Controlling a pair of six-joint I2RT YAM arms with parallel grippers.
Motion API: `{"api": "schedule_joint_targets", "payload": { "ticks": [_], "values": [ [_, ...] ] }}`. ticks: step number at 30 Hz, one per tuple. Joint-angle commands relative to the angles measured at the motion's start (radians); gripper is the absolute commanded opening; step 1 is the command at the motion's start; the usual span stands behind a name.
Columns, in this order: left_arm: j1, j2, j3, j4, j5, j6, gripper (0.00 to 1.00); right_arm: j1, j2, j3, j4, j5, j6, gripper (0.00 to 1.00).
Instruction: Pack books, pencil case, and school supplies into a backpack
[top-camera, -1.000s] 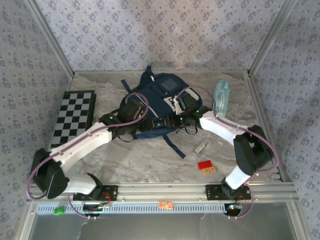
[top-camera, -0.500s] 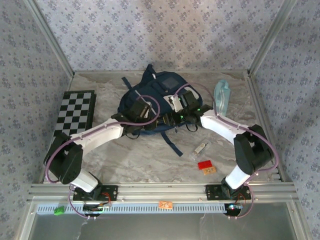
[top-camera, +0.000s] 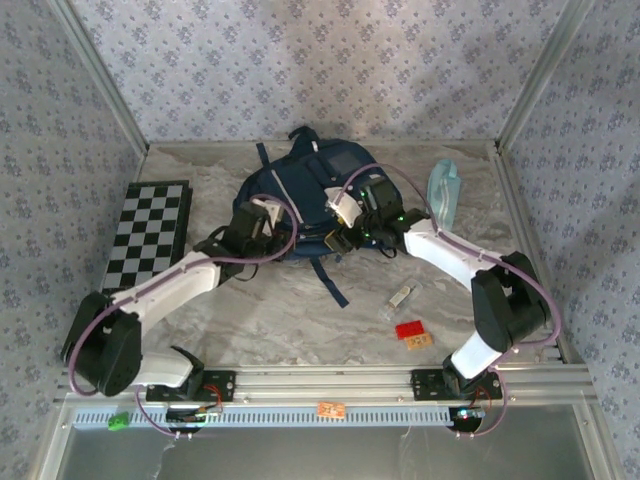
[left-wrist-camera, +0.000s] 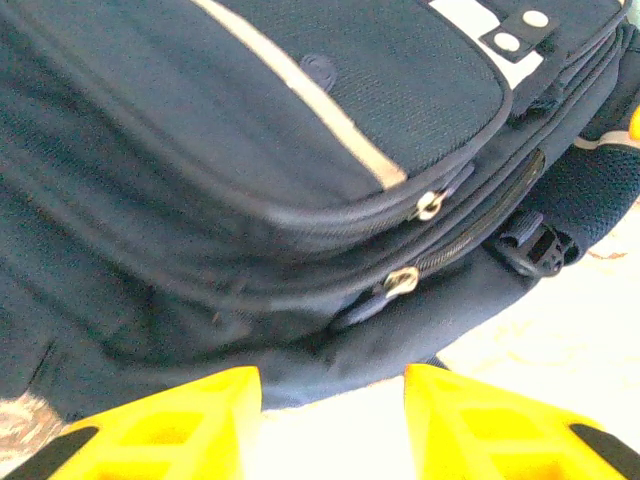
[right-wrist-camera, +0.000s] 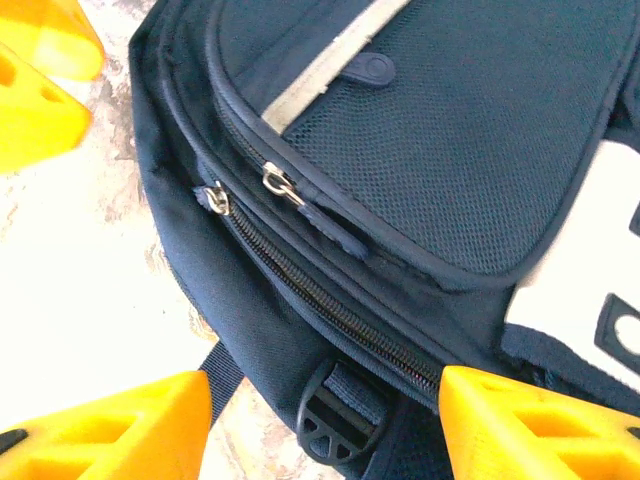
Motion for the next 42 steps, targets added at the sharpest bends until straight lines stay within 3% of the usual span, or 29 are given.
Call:
{"api": "schedule_joint_targets", "payload": {
  "ticks": [1, 14, 17, 21, 24, 35, 42],
  "values": [
    [0.015, -0.094, -0.059, 0.007, -0.013, -0.023, 0.43, 0.011, 0.033, 0.047, -0.046, -0.004, -0.177, 0.62],
    [0.029, -0.105, -0.070, -0.031, -0.028, -0.033, 0.43, 0.099, 0.210, 0.209, -0.103, 0.070, -0.419, 0.60],
    [0.030, -0.101, -0.075, -0.023, -0.032, -0.033, 0.44, 0.115, 0.231, 0.209, -0.030, 0.125, -0.451, 0.61],
    [0.037, -0.094, -0.067, -0.038, -0.046, -0.032, 0.43, 0.137, 0.246, 0.167, 0.107, 0.278, -0.552, 0.54],
    [0.043, -0.099, -0.075, -0.033, -0.047, -0.030, 0.43, 0.121, 0.238, 0.162, 0.134, 0.283, -0.569, 0.47],
    [0.048, -0.079, -0.060, -0.025, -0.054, -0.031, 0.43, 0.131, 0.308, 0.091, 0.501, 0.438, -0.718, 0.55],
    [0.047, -0.077, -0.055, -0.035, -0.061, -0.024, 0.43, 0.128, 0.317, 0.006, 0.698, 0.453, -0.795, 0.27]
  ]
}}
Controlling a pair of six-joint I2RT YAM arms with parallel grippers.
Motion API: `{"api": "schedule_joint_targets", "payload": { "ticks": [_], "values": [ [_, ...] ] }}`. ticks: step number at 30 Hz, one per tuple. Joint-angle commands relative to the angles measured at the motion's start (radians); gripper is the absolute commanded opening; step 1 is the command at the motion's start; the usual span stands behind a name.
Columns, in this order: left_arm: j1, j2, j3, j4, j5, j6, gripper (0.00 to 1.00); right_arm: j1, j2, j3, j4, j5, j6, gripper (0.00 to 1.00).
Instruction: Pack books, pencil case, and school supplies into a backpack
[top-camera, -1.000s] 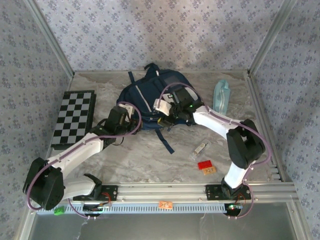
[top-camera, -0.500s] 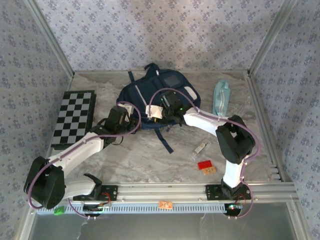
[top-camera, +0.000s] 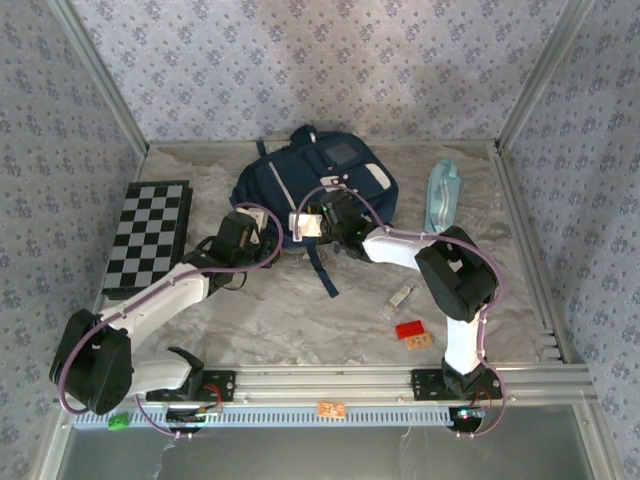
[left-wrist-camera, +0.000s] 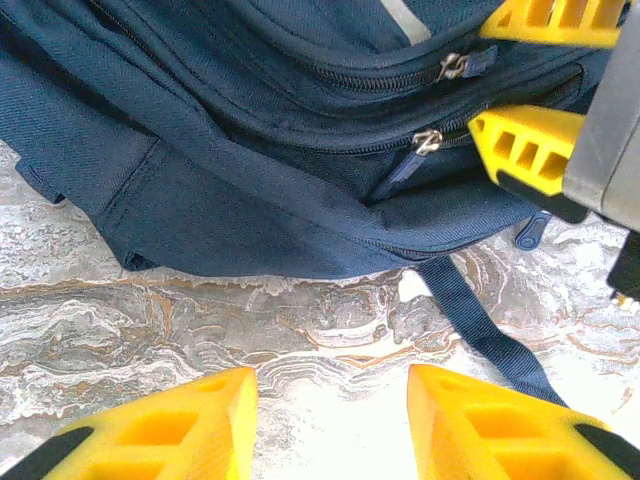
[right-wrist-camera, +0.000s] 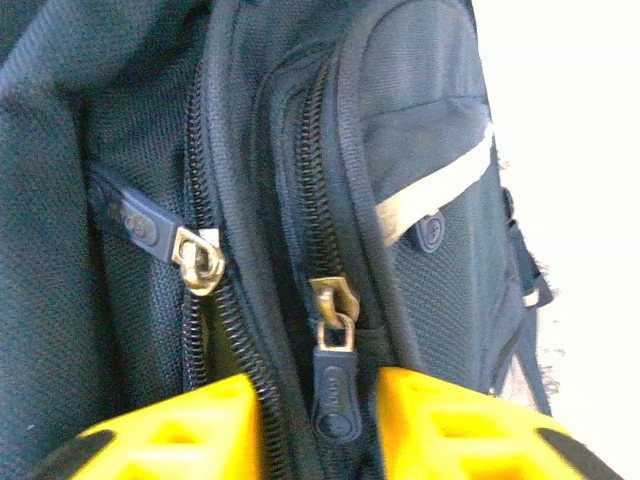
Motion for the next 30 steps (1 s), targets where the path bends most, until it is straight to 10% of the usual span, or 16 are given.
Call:
{"api": "schedule_joint_targets", "payload": {
  "ticks": [1, 8, 30],
  "values": [
    [0.007, 0.004, 0.031, -0.016, -0.016, 0.013, 0.43, -0.019, 0.017, -0.011, 0.167, 0.055, -0.056, 0.21],
    [0.005, 0.023, 0.045, 0.032, 0.070, 0.088, 0.43, -0.022, -0.103, -0.018, 0.103, -0.022, 0.078, 0.00],
    [-0.054, 0.136, 0.110, 0.251, 0.126, 0.229, 0.51, -0.044, -0.310, -0.067, 0.016, -0.171, 0.289, 0.00]
  ]
}}
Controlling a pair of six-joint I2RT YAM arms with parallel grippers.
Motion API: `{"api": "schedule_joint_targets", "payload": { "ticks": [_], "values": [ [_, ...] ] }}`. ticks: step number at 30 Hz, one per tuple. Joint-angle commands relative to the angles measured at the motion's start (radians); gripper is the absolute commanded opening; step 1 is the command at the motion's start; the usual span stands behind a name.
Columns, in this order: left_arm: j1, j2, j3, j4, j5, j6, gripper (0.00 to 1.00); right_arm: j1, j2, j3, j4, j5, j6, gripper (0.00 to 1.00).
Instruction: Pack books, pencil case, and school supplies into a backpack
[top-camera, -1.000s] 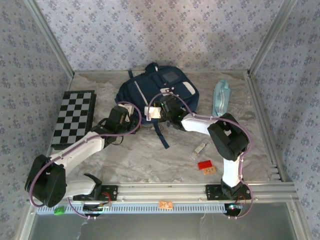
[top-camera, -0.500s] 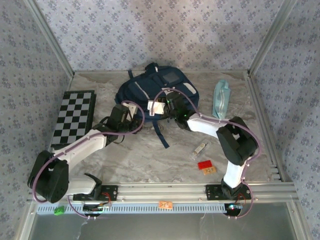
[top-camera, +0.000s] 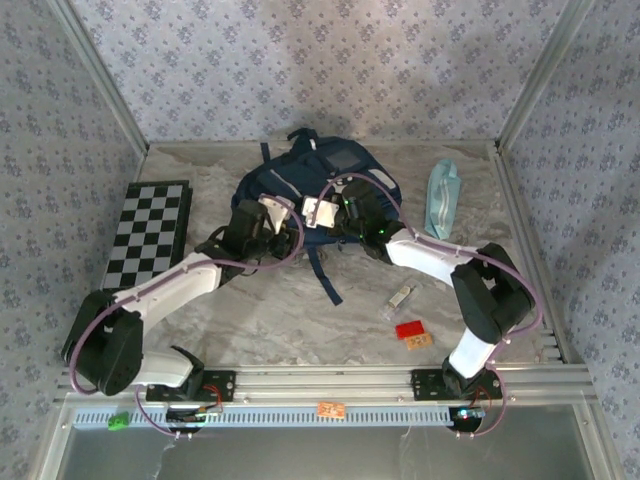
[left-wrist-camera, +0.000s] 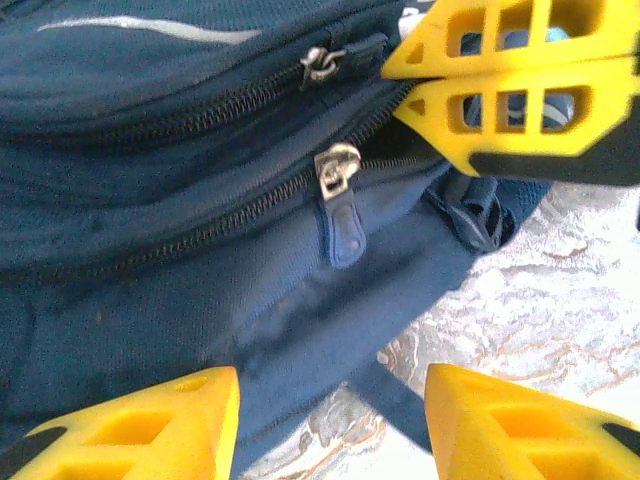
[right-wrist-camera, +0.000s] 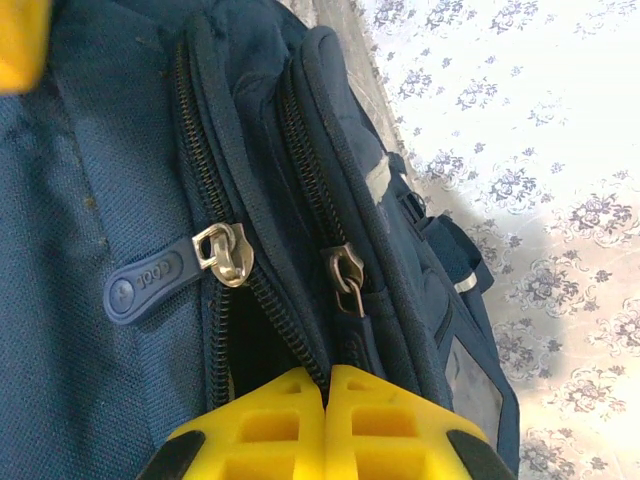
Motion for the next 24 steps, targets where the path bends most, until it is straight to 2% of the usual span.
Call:
{"api": "schedule_joint_targets", "payload": {
  "ticks": [1, 4, 9, 14, 19, 21, 24],
  "values": [
    [-0.003, 0.024, 0.017, 0.091, 0.015, -0.016, 0.51, -0.002, -0.082, 0.011, 0.067, -0.053, 0.070, 0.00],
    [-0.008, 0.042, 0.016, 0.148, 0.058, -0.044, 0.51, -0.004, -0.087, 0.009, 0.061, -0.048, 0.081, 0.00],
    [-0.011, 0.078, -0.008, 0.258, 0.007, -0.103, 0.48, -0.007, -0.094, 0.001, 0.077, -0.070, 0.104, 0.00],
    [-0.008, 0.094, -0.011, 0.300, -0.023, -0.123, 0.36, -0.006, -0.099, -0.002, 0.083, -0.076, 0.119, 0.00],
    [0.011, 0.089, -0.014, 0.278, 0.016, -0.106, 0.20, -0.006, -0.102, 0.004, 0.078, -0.076, 0.123, 0.00],
    [0.015, 0.079, -0.017, 0.249, 0.039, -0.097, 0.17, -0.008, -0.101, 0.008, 0.075, -0.078, 0.128, 0.00],
    [0.016, 0.054, -0.027, 0.198, 0.078, -0.073, 0.19, -0.008, -0.096, 0.025, 0.057, -0.082, 0.140, 0.00]
  ]
}}
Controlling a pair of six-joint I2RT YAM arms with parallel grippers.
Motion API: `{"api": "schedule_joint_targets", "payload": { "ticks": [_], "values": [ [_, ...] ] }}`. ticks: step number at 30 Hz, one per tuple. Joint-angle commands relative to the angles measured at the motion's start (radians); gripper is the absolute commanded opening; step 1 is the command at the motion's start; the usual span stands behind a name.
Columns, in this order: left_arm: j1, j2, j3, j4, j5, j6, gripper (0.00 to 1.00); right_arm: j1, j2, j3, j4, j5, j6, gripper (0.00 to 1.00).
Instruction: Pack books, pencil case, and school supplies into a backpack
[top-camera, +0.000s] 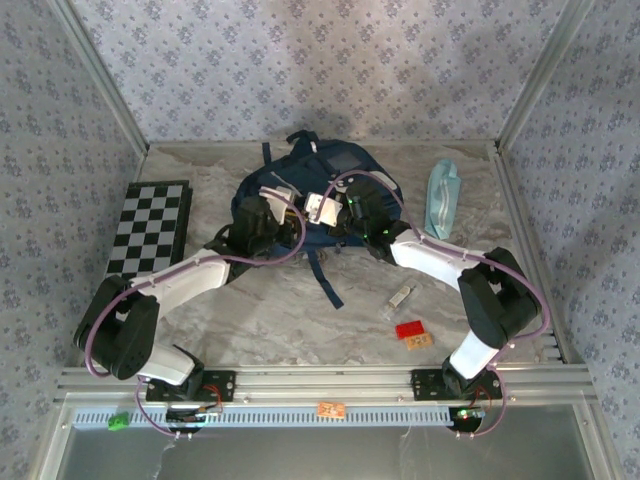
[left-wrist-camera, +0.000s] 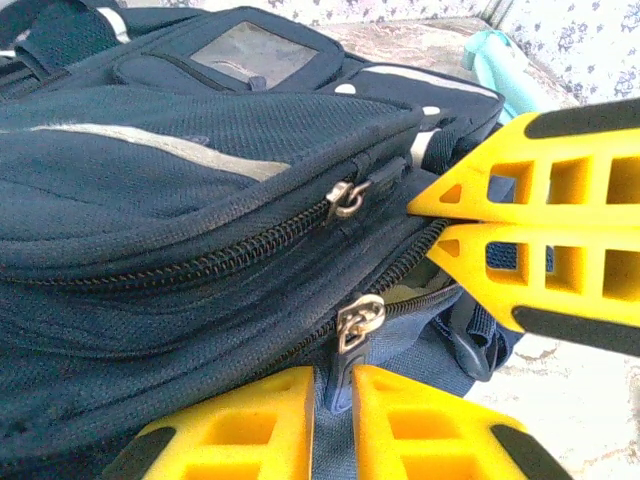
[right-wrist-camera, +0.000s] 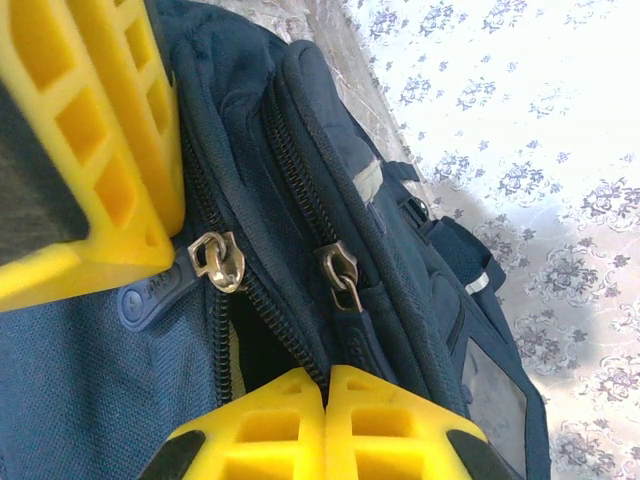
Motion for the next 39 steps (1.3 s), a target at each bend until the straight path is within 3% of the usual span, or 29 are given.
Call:
{"api": "schedule_joint_targets", "payload": {
  "ticks": [1, 4, 13, 19, 30, 39],
  "values": [
    [0.004, -0.033, -0.009, -0.066, 0.072, 0.034, 0.23, 0.001, -0.061, 0.044, 0.062, -0.041, 0.044, 0.00],
    [0.000, -0.033, -0.025, -0.065, 0.122, 0.024, 0.34, 0.001, -0.057, 0.052, 0.062, -0.041, 0.055, 0.00],
    [0.012, 0.040, -0.007, 0.029, 0.018, 0.008, 0.37, 0.005, -0.057, 0.051, 0.065, -0.067, 0.063, 0.00],
    [0.026, 0.078, 0.021, 0.077, 0.014, -0.001, 0.27, 0.003, -0.057, 0.041, 0.060, -0.084, 0.067, 0.00],
    [0.051, 0.045, -0.013, 0.081, 0.051, 0.028, 0.00, 0.002, -0.056, 0.047, 0.030, -0.091, 0.073, 0.00],
    [0.057, -0.052, -0.056, -0.064, -0.002, 0.102, 0.00, -0.008, -0.058, 0.054, -0.028, -0.105, 0.082, 0.00]
  ]
}}
